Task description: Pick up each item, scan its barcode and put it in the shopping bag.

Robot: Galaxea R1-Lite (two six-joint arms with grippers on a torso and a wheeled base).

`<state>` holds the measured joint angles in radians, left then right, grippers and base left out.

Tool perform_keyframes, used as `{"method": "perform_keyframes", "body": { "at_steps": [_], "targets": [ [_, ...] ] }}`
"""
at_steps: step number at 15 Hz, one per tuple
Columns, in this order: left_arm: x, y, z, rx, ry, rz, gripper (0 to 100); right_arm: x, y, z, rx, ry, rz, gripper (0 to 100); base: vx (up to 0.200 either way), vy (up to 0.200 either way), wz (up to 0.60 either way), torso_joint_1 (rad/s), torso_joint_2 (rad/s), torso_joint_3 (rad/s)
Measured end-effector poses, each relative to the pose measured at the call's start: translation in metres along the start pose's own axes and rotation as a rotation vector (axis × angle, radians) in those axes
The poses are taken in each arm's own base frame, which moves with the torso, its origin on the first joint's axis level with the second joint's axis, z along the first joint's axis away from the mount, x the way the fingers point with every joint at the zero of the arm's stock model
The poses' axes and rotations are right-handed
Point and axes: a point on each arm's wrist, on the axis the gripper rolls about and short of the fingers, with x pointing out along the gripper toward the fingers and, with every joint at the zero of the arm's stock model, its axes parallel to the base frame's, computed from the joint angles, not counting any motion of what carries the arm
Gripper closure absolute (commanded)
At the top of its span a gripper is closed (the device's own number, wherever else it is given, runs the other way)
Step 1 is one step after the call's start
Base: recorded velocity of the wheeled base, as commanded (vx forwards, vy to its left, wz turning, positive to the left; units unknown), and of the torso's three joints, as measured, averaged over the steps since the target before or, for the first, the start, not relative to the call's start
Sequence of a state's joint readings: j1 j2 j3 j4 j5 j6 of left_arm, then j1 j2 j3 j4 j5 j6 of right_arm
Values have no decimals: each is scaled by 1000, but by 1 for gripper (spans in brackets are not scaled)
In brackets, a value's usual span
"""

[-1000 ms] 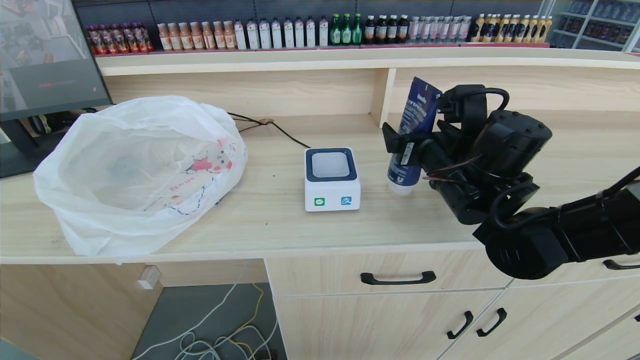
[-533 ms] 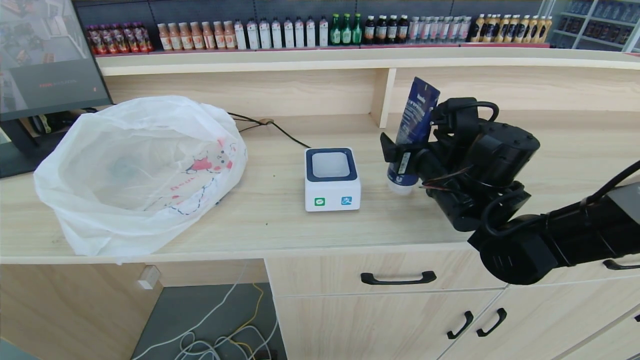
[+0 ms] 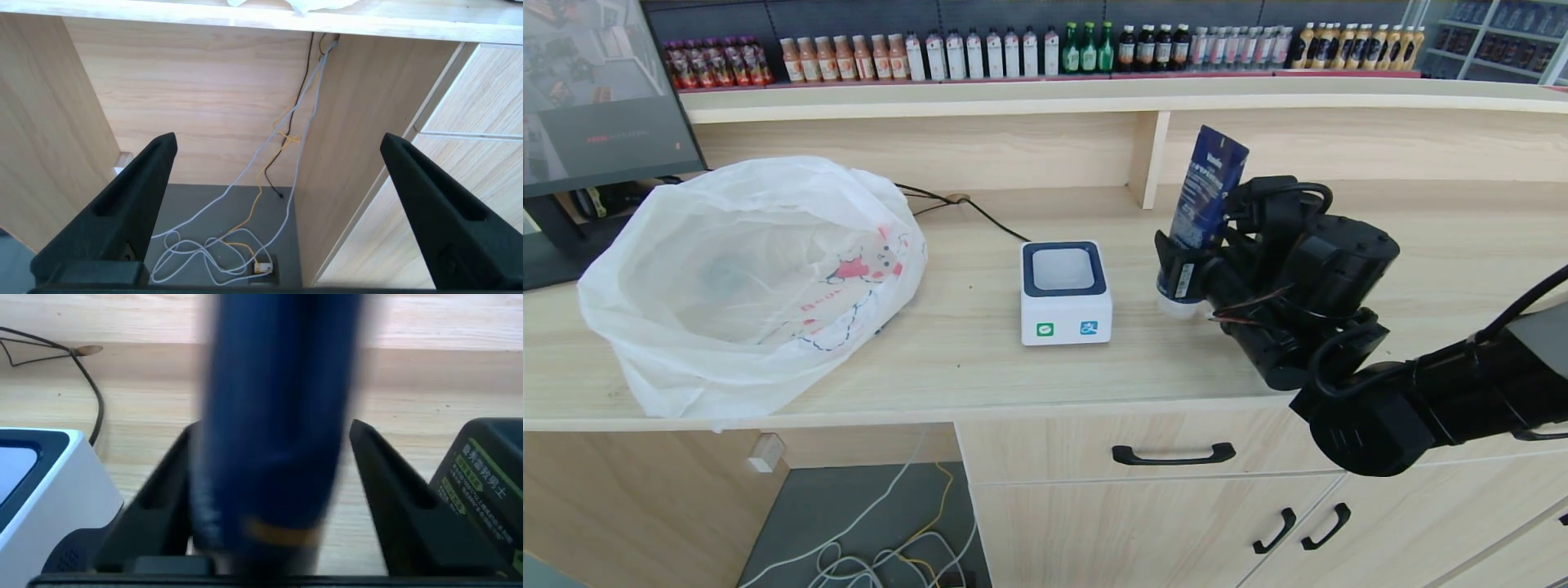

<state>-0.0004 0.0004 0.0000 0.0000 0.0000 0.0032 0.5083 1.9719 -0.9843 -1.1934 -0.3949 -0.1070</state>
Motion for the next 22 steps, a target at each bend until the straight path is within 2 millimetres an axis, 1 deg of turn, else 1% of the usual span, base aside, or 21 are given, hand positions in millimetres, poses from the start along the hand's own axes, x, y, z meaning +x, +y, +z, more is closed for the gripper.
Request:
{"method": "perform_keyframes", "body": {
  "at_steps": [12,15,19,22],
  "targets": [
    [0,0,0,0,0,0,0,-1,-1,1,28,-7,-4,100,0,0,0,0,0,0],
    [0,0,0,0,0,0,0,-5,-3,3,28,-7,-4,100,0,0,0,0,0,0],
    [0,0,0,0,0,0,0,-12,-6,11,35,-21,3,100,0,0,0,0,0,0],
    [0,0,0,0,0,0,0,-22,-11,28,64,-53,2,100,0,0,0,0,0,0]
  ]
}}
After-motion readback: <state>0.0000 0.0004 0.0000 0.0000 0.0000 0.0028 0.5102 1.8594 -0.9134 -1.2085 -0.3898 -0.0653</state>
